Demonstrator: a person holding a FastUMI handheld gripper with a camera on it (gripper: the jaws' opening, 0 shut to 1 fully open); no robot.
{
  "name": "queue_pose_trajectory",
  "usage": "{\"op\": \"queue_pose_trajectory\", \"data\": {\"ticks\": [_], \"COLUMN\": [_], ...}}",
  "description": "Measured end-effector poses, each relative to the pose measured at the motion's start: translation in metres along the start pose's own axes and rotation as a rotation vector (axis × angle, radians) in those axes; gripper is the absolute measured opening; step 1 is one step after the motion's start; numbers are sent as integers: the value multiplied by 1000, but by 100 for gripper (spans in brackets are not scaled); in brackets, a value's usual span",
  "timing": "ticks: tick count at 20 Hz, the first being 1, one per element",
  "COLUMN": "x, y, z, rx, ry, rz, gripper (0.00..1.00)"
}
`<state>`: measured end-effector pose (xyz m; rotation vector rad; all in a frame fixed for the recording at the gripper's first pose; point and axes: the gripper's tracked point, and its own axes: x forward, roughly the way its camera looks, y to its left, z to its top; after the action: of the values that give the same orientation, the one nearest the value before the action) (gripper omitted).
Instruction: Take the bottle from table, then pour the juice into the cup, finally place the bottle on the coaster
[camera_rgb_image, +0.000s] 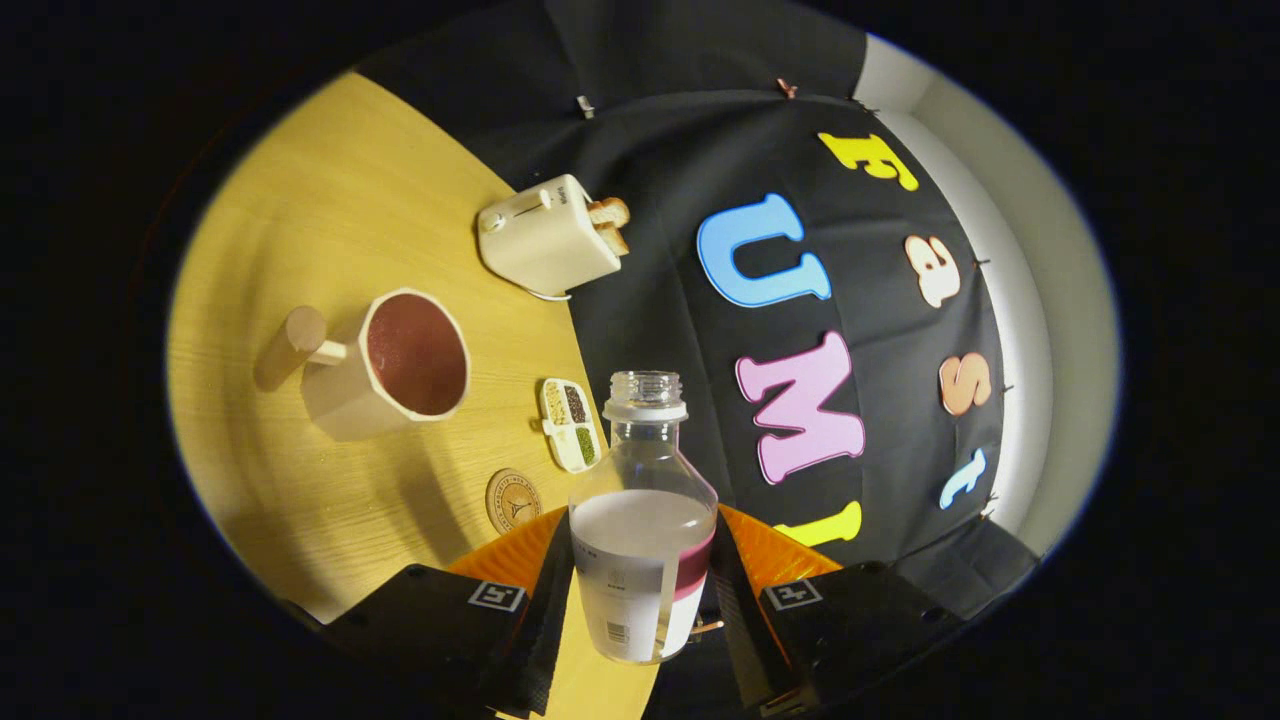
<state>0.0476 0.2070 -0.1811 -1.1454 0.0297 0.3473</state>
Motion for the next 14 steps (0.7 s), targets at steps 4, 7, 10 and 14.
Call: {"op": "queue_pose_trajectory", "data": {"ticks": [4, 7, 10, 14], "x": [6, 9, 12, 14], "y": [17, 21, 22, 27], "z": [-2, -5, -4, -2], "rx": [-70, -116, -163, -246], "ry": [11, 31, 27, 3], "rz": [39, 53, 59, 69], "gripper": [71, 71, 71, 71]}}
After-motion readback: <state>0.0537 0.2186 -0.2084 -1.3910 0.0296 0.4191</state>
